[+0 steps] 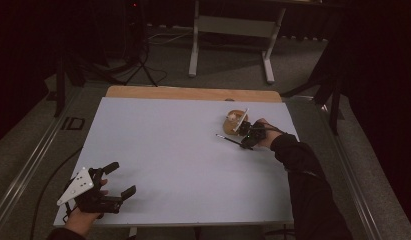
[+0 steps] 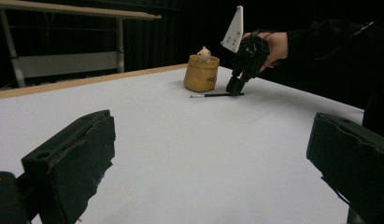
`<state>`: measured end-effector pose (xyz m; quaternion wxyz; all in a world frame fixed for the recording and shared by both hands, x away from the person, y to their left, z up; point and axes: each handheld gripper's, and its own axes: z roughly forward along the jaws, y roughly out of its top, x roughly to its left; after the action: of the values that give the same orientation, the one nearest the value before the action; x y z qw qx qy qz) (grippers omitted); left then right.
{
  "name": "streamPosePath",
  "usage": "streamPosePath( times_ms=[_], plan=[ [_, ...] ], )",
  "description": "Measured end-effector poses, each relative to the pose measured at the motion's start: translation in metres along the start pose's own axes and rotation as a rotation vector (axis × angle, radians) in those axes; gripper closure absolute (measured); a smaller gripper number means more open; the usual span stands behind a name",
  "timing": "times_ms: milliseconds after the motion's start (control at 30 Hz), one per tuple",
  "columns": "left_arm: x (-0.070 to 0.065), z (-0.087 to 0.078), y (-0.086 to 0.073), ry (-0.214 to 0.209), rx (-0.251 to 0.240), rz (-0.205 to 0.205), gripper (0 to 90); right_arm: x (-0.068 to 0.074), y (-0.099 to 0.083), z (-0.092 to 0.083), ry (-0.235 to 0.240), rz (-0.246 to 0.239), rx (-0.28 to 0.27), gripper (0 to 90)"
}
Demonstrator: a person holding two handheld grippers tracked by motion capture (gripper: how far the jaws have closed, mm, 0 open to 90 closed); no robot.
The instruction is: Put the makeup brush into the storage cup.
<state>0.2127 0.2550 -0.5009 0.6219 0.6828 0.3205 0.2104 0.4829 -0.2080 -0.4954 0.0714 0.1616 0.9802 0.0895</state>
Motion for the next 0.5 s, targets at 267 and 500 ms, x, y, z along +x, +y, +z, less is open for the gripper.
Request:
streamPosePath(
  times_ms=[267,500],
  plan=[
    [-0.0003,0.0006,-0.0003,-0.001,0.002,0.001,1.5,0.0030,0.0033,0.0020,0.004,-0.017,0.034,84.6],
    [-0.0002,0.0006,-0.0002,0.000,0.000,-0.001,1.5,0.0035,0.0043,0.0018,-0.001,0.011,0.041,85.6]
  ],
)
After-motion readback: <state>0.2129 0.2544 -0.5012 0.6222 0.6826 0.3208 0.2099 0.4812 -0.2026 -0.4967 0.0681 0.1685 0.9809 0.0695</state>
